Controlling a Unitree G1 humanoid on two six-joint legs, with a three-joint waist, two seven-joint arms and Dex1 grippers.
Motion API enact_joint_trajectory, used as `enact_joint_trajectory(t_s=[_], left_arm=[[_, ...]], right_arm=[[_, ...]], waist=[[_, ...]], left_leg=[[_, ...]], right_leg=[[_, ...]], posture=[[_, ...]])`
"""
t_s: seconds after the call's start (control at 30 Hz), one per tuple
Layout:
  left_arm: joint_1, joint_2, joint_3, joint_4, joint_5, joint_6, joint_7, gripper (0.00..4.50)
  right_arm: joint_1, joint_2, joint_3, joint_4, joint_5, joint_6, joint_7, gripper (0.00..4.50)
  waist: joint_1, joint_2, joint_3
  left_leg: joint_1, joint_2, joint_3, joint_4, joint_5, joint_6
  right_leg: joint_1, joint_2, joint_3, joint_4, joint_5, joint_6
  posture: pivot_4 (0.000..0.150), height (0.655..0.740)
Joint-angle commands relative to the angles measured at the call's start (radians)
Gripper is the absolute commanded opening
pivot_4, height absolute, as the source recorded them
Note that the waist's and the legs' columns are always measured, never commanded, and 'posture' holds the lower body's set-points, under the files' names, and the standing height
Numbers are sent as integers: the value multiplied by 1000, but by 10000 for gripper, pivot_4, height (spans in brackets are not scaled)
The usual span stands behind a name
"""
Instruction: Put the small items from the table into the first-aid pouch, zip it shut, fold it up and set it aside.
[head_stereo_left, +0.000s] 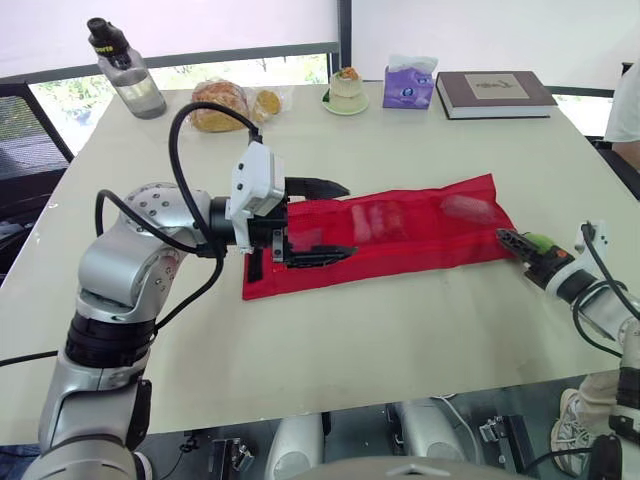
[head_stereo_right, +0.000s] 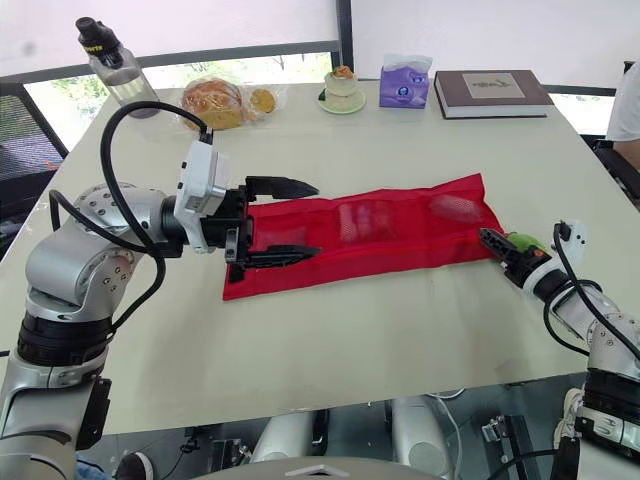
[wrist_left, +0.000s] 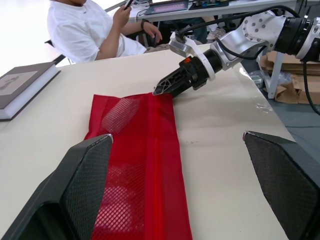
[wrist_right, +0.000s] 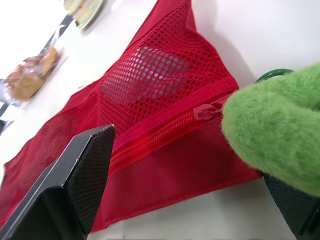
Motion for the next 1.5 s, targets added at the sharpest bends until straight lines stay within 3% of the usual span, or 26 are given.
enact_joint_trajectory(t_s=[0.03,0.07,0.3,0.63,0.97,1.07,1.2,1.33,1.5], left_arm=[[3,5,52,-54,-83,24,-8,45000],[1,4,54,-55,-91,28,-4,45000],[-1,13,54,-44,-84,23,5,45000],[-17,11,47,-27,-74,21,10,45000],[-47,9,41,-9,-76,21,5,45000],[-58,9,36,2,-69,17,0,45000],[-69,10,33,9,-66,19,-6,45000],[-73,15,37,5,-64,19,-2,45000],[-64,16,55,-11,-76,25,20,45000]], right_arm=[[6,16,12,-1,2,18,26,39794],[8,18,11,-1,-2,16,28,37121],[24,32,23,-26,-45,1,22,1121],[61,-27,-76,-88,-8,16,21,421],[135,-344,-125,-244,33,101,230,421],[123,-423,-58,-321,9,103,295,421],[-6,-477,78,-407,6,133,313,421],[-198,-505,369,-474,-127,111,387,421],[-352,-463,613,-469,-282,65,450,421]], waist=[[-2,0,0],[-4,0,0],[-5,-1,-1],[10,0,0],[12,1,1],[7,1,1],[4,1,1],[6,1,1],[13,1,1]], left_leg=[[0,0,0,0,0,0],[0,0,0,0,0,0],[0,0,0,0,0,0],[0,-1,0,0,0,0],[-4,-4,-2,1,0,0],[-2,-2,-2,0,0,0],[-1,-1,0,1,0,0],[-2,-1,0,1,0,0],[-8,-2,-2,1,0,0]], right_leg=[[0,0,0,0,0,0],[0,0,0,0,0,0],[0,0,0,0,0,0],[0,0,0,0,0,0],[0,-1,2,-2,0,0],[0,1,2,-2,0,1],[0,1,3,-1,0,1],[0,1,3,-2,0,1],[-4,0,1,-2,0,0]], posture=[[1500,7400],[1500,7400],[1500,7400],[1500,7400],[1500,7400],[1500,7400],[1500,7400],[1500,7400],[1500,7400]])
